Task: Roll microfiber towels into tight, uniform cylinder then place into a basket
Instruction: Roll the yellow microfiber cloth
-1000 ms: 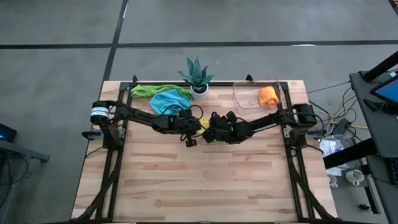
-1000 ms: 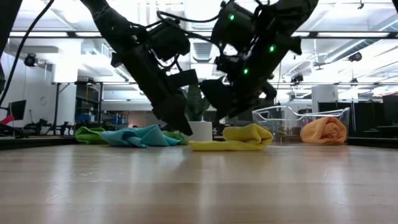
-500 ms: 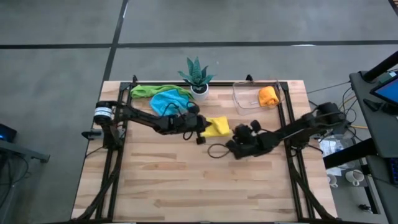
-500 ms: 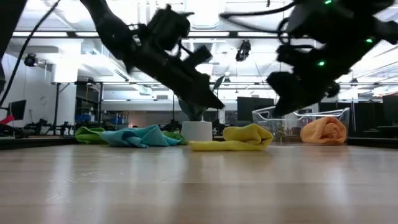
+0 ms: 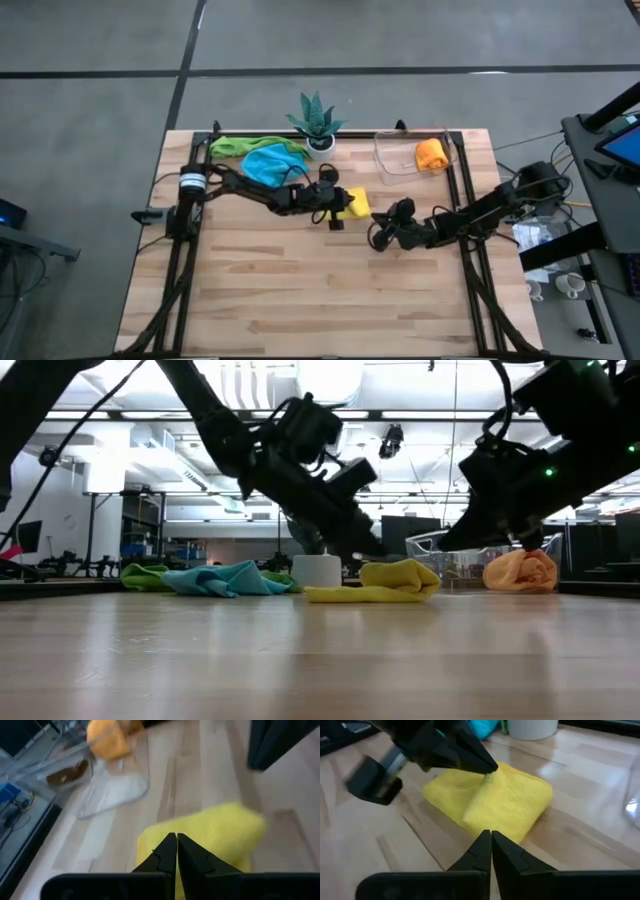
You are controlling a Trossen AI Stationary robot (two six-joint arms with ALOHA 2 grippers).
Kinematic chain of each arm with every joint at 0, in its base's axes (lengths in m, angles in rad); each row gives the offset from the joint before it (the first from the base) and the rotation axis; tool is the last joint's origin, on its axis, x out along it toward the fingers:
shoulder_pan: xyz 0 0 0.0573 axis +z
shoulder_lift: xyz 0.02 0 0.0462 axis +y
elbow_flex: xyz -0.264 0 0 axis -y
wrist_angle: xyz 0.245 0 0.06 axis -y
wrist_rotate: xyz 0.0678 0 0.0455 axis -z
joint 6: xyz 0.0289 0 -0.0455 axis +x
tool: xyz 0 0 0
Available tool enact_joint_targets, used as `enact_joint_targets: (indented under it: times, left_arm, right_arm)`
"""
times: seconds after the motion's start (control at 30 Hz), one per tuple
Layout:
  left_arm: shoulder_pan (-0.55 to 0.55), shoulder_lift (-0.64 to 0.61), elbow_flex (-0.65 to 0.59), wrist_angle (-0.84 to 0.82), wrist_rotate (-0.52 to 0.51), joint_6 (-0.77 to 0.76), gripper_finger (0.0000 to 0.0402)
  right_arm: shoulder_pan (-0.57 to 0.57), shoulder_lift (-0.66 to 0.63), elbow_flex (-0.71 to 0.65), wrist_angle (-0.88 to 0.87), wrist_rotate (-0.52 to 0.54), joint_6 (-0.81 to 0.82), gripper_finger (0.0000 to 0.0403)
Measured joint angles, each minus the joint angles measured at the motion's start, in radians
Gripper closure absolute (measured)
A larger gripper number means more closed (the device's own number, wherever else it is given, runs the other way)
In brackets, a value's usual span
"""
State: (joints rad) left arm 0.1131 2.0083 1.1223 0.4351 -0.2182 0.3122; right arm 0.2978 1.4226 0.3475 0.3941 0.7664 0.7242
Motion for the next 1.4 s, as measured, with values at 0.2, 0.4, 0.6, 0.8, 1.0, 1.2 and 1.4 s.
enact_joint_targets:
  times: [0.2,0.4,0.6,0.8,1.0,1.2,1.4]
  left_arm:
    - [0.032,0.0,-0.005,-0.032,-0.002,0.011,0.0402]
    - [0.065,0.003,-0.015,-0.033,-0.004,0.01,0.0402]
    - [0.079,0.031,-0.019,-0.042,-0.005,0.008,0.0402]
    - [0.074,0.027,-0.023,-0.057,-0.076,0.015,0.0402]
    - [0.068,-0.064,-0.038,-0.051,-0.107,0.035,0.0402]
    - [0.05,-0.067,-0.041,-0.047,0.075,-0.04,0.0402]
    - [0.039,-0.023,-0.041,-0.033,0.134,-0.11,0.0402]
  right_arm:
    - [-0.011,0.013,-0.008,0.053,-0.007,-0.003,0.0394]
    - [-0.017,0.064,0.036,0.064,-0.011,-0.021,0.0394]
    - [-0.026,0.146,0.106,0.059,-0.007,-0.05,0.0394]
    - [-0.029,0.159,0.134,0.038,-0.006,-0.097,0.0394]
    - [-0.028,0.093,0.127,-0.012,0.017,-0.098,0.0394]
    - [-0.028,0.063,0.123,-0.049,0.02,-0.098,0.0394]
    - [-0.028,0.065,0.121,-0.054,0.02,-0.098,0.0394]
